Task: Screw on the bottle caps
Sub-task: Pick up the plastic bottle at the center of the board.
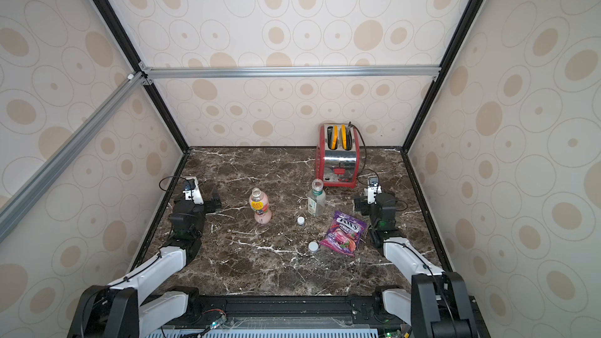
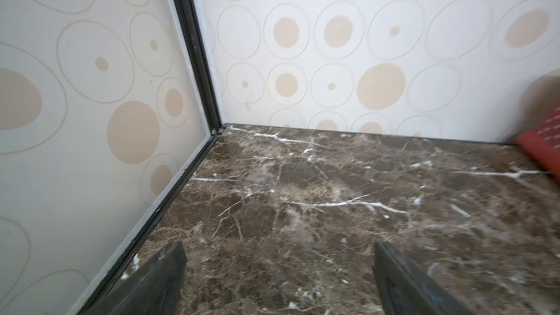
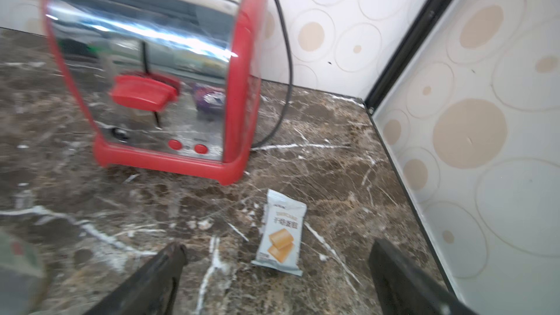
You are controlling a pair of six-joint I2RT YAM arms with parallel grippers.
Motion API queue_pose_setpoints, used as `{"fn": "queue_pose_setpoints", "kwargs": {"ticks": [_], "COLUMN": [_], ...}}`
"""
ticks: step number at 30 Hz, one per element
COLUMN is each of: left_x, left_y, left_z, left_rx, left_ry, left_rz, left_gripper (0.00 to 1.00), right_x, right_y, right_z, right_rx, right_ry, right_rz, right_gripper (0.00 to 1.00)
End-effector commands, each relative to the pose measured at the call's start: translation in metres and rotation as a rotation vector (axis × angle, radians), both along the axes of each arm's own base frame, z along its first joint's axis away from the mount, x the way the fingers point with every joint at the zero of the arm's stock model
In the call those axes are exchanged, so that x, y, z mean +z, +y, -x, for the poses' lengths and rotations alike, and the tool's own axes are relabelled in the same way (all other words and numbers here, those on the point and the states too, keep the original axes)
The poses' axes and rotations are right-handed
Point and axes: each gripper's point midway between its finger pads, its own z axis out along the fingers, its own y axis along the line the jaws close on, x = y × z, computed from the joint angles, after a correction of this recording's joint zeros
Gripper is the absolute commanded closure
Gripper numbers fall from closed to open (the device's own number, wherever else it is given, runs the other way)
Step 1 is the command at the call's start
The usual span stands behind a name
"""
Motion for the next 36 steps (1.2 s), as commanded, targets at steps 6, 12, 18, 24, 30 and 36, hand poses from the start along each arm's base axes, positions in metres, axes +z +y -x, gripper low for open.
{"fn": "queue_pose_setpoints", "kwargs": {"ticks": [6, 12, 18, 24, 30, 36], "left_x": [-0.004, -0.016, -0.032, -0.039, -0.027, -0.028], "left_y": [-0.021, -0.072, -0.123, -0.148, -0.163, -0.169], "left_z": [0.038, 0.057, 0.080, 0.094, 0.074, 0.059], "left_rx": [-0.012, -0.339, -0.627, -0.752, -0.783, -0.780], "left_ry": [-0.009, -0.021, 0.006, -0.012, -0.135, -0.207], "left_rz": [0.294, 0.269, 0.146, 0.025, -0.009, -0.065], "left_gripper": [0.01, 0.01, 0.01, 0.01, 0.01, 0.01], "right_x": [0.063, 0.073, 0.081, 0.083, 0.085, 0.088], "right_y": [0.084, 0.130, 0.155, 0.172, 0.181, 0.183], "right_z": [0.034, 0.061, 0.077, 0.089, 0.097, 0.101], "right_rx": [0.328, 0.566, 0.714, 0.824, 0.888, 0.911], "right_ry": [0.035, 0.090, 0.103, 0.115, 0.112, 0.107], "right_rz": [-0.075, -0.125, -0.183, -0.236, -0.259, -0.257], "right_gripper": [0.00, 0.00, 0.00, 0.00, 0.00, 0.00]}}
